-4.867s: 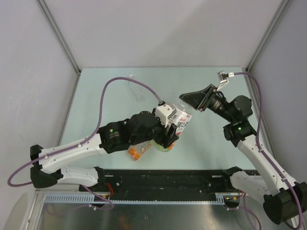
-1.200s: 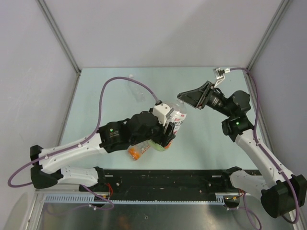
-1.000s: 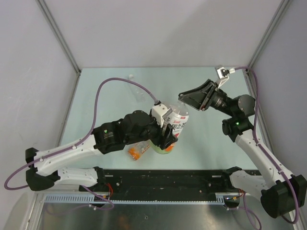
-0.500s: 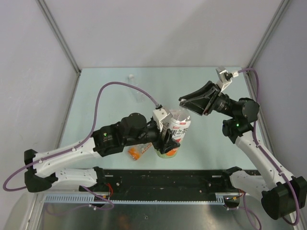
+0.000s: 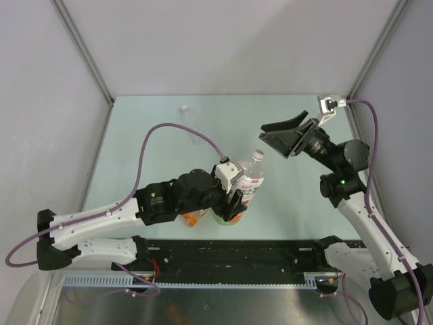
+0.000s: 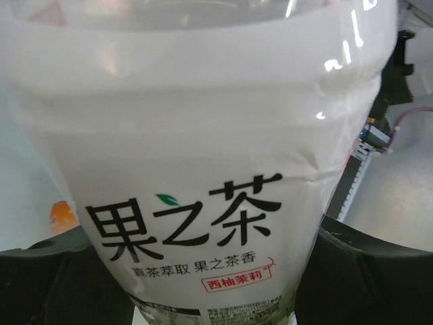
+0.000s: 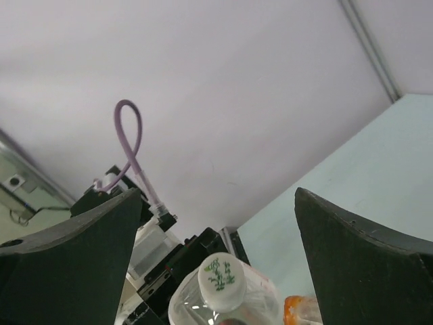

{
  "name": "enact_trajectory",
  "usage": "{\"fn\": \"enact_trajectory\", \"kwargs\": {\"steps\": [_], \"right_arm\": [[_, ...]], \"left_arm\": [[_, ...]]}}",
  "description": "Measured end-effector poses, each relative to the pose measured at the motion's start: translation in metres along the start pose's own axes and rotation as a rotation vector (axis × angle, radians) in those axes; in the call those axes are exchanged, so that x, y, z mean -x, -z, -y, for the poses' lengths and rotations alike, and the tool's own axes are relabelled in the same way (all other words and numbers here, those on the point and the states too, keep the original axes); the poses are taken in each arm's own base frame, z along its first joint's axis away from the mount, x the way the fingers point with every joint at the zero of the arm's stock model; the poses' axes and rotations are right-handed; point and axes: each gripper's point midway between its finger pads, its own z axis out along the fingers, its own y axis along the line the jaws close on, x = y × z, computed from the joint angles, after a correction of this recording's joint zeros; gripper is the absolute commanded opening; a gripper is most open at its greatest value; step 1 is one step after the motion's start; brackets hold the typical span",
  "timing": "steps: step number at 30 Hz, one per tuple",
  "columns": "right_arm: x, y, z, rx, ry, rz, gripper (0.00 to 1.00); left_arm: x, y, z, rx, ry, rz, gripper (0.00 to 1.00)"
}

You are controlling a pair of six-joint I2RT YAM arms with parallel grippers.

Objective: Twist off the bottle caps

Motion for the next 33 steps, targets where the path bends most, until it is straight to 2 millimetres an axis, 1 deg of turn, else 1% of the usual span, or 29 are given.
{"fn": "enact_trajectory", "kwargs": {"steps": [4, 7, 10, 12, 14, 16, 18, 21, 23, 26, 28, 29, 33], "right_arm": [[0.003, 0.003, 0.018, -0.118, -0.027, 0.022, 0.99], [0.007, 0.002, 0.032, -0.226, -0.046, 0.031, 0.99], [0.008, 0.0, 0.04, -0.324, -0.052, 0.034, 0.99], [0.007, -0.004, 0.041, -0.372, -0.052, 0.025, 0.99], [0.006, -0.008, 0.044, -0.429, -0.053, 0.014, 0.99], [0.003, -0.011, 0.05, -0.483, -0.059, 0.001, 0.99], [-0.003, -0.012, 0.062, -0.559, -0.073, -0.012, 1.0], [-0.017, -0.008, 0.082, -0.678, -0.088, -0.034, 0.99], [-0.03, -0.004, 0.094, -0.747, -0.092, -0.058, 0.99], [-0.043, -0.002, 0.102, -0.794, -0.096, -0.087, 0.95], [-0.047, -0.003, 0.105, -0.803, -0.097, -0.095, 0.92], [-0.048, -0.004, 0.106, -0.805, -0.098, -0.098, 0.88], [-0.052, -0.007, 0.106, -0.8, -0.105, -0.111, 0.69]], "left_arm": [[-0.002, -0.001, -0.016, 0.092, -0.003, 0.0, 0.0], [-0.009, -0.004, -0.031, 0.171, -0.011, -0.028, 0.0], [-0.018, -0.01, -0.044, 0.249, -0.026, -0.075, 0.0], [-0.024, -0.014, -0.053, 0.306, -0.04, -0.111, 0.0], [-0.025, -0.015, -0.061, 0.358, -0.053, -0.134, 0.0], [-0.023, -0.015, -0.069, 0.409, -0.066, -0.147, 0.0], [-0.018, -0.014, -0.075, 0.458, -0.075, -0.145, 0.0], [-0.009, -0.011, -0.083, 0.517, -0.087, -0.139, 0.0], [-0.005, -0.01, -0.087, 0.546, -0.093, -0.137, 0.0], [-0.003, -0.011, -0.091, 0.579, -0.105, -0.146, 0.0], [-0.006, -0.011, -0.093, 0.596, -0.117, -0.163, 0.0], [-0.006, -0.011, -0.093, 0.598, -0.119, -0.166, 0.0], [-0.008, -0.009, -0.094, 0.611, -0.13, -0.183, 0.0]]}}
